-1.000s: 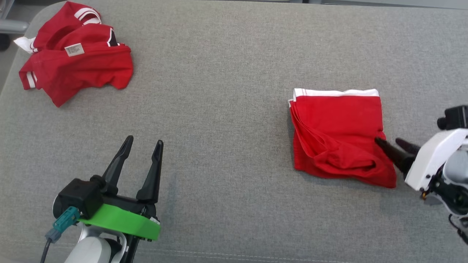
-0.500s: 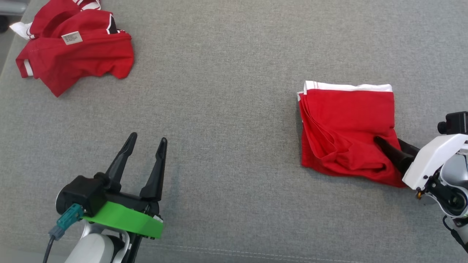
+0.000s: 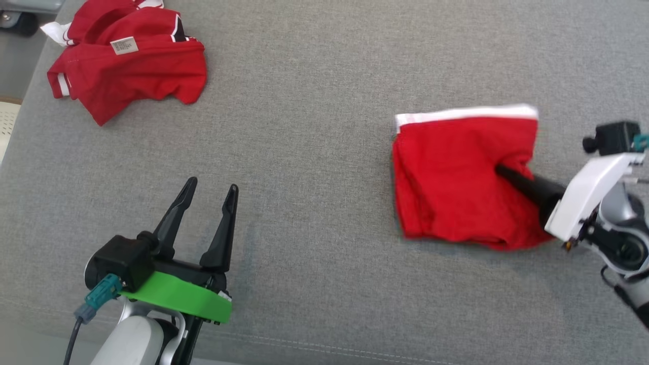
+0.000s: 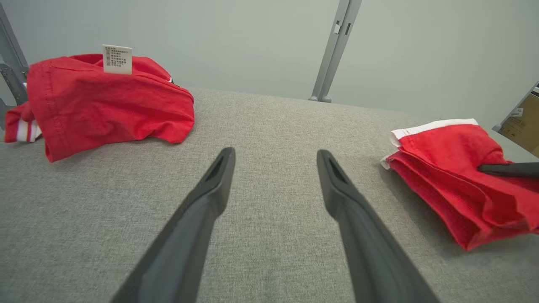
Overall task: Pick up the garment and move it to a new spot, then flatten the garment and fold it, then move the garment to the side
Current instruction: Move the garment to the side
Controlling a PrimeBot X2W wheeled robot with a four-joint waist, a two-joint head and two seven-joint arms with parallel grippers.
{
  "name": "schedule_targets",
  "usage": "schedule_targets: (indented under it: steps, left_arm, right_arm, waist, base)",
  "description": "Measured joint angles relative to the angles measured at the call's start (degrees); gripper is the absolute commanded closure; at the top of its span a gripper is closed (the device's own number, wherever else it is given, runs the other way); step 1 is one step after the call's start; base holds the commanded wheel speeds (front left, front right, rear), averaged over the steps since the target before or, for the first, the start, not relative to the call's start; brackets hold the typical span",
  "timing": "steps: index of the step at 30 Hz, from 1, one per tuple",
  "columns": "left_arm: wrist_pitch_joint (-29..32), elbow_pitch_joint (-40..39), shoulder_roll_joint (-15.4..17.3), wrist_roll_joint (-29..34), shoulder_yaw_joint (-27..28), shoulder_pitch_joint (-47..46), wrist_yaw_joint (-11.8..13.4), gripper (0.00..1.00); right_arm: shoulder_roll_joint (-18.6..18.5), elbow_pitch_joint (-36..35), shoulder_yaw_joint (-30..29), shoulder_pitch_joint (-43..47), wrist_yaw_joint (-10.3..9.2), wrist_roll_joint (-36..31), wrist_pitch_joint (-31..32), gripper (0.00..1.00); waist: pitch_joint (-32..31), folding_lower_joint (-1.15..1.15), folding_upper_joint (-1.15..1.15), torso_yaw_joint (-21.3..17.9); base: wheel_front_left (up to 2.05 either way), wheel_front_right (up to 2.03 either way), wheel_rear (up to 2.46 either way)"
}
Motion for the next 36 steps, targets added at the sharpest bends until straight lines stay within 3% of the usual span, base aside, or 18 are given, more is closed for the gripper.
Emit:
schedule_targets:
  steps: [6, 17, 19, 20, 30, 36]
  left_arm:
    - [0.0, 0.15, -0.45, -0.01, 0.04, 0.01, -0.01, 0.0]
    - [0.25, -1.78, 0.0, 0.63, -0.6, -0.88, -0.48, 0.0]
    - [0.26, -2.0, 0.23, 0.71, -0.57, -1.07, -0.48, 0.0]
    - [0.29, -2.37, 0.43, 1.03, -0.52, -1.32, -0.48, 0.0]
    - [0.62, -3.9, 0.36, 1.04, -0.36, -3.96, -0.48, 0.0]
    - [0.6, -4.64, 0.32, 1.04, -0.16, -4.27, -0.46, 0.0]
  right_arm:
    - [-5.35, -1.34, -1.37, -4.33, -0.16, -0.48, 4.13, 1.0]
    - [-17.56, 5.04, -5.41, -7.62, -7.36, -4.61, 11.27, 1.0]
    - [-19.11, 5.37, -5.47, -8.16, -7.88, -5.81, 12.06, 1.0]
    - [-21.69, 6.01, -5.93, -9.09, -8.86, -7.22, 13.04, 1.0]
    - [-31.82, 8.84, -6.56, -12.22, -9.81, -14.62, 15.67, 1.0]
    - [-33.09, 10.67, -7.8, -13.48, -10.6, -16.27, 15.0, 1.0]
  waist:
    - [-0.25, 0.0, 0.0, 0.05]
    - [3.11, 0.0, 0.0, 0.64]
    - [3.6, 0.0, 0.0, 0.71]
    - [4.61, 0.0, 0.0, 0.85]
    - [9.41, 0.0, 0.0, 1.39]
    - [12.02, 0.0, 0.0, 1.46]
  base:
    - [0.0, 0.0, 0.0]
    - [0.0, 0.0, 0.0]
    - [0.0, 0.0, 0.0]
    - [0.0, 0.0, 0.0]
    - [0.0, 0.0, 0.0]
    - [0.0, 0.0, 0.0]
